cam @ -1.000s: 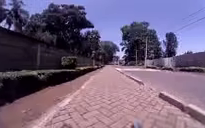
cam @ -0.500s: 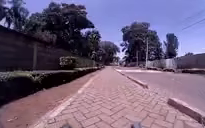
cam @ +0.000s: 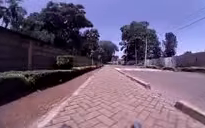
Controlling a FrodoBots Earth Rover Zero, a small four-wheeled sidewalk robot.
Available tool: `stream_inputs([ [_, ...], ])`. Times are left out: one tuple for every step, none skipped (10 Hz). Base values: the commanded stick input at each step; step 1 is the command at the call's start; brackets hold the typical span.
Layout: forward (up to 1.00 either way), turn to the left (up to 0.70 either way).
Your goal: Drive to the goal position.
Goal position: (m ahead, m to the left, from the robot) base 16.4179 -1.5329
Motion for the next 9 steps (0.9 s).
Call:
stream_inputs([
  [0.70, -0.02],
  [0.70, -0.18],
  [0.70, -0.34],
  [0.70, -0.35],
  [0.70, -0.35],
  [0.70, -0.30],
  [0.70, -0.22],
  [0.70, -0.14],
  [0.70, -0.06],
])
